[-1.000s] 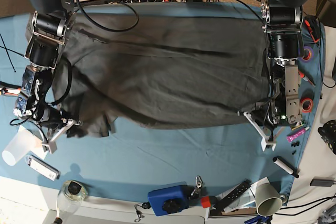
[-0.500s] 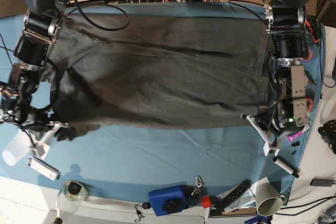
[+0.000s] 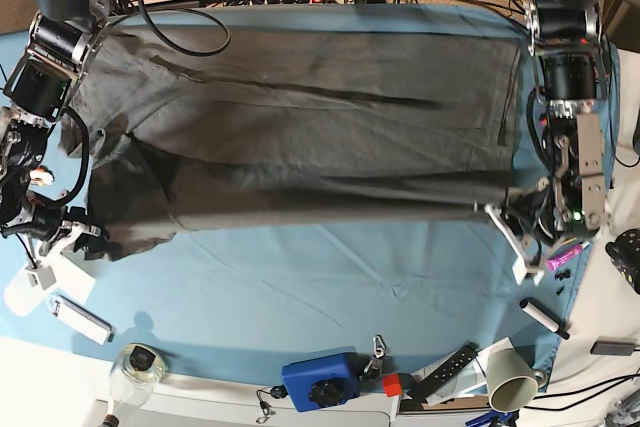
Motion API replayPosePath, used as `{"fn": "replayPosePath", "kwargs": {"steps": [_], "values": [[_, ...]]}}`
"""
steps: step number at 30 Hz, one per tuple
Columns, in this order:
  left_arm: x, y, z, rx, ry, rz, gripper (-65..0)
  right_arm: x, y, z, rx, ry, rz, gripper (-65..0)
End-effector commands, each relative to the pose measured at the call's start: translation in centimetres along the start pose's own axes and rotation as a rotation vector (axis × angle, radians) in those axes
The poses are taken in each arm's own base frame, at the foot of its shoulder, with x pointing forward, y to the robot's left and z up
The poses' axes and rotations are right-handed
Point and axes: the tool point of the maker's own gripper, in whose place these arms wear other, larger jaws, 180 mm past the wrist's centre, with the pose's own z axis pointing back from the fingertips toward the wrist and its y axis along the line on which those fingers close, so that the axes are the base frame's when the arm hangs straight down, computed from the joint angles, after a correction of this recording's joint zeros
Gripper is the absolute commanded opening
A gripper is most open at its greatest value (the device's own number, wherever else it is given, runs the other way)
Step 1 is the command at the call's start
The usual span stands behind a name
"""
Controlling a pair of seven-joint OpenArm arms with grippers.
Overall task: Fold the T-shirt properly
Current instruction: 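Lift the side edge and fold it lengthwise over the shirt with both grippers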
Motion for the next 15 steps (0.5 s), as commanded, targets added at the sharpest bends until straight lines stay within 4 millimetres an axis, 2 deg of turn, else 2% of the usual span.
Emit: {"fn": "replayPosePath", "kwargs": {"steps": [1,5,10,15], "values": [[1.5,0.5,1.2,0.023,-0.050,-0.019,-65.0,2.5,-0.2,1.6,-0.006,-0.070,0.026,-65.0],[0.3,-0.1,1.7,0.033,-0.067,-0.054,-65.0,2.3,-0.1,1.8,0.003,-0.054,0.032,-65.0],[-1.1,-0.1,2.3,0.064,-0.078,-0.081,-65.0,2.2,-0.1,3.0,-0.013,-0.064,0.095,-65.0],[-2.6,1.0,2.6,0.066,-0.072,-0.029,-65.0,-0.3,-0.3,3.5,-0.043,-0.015,0.140,-65.0]]}}
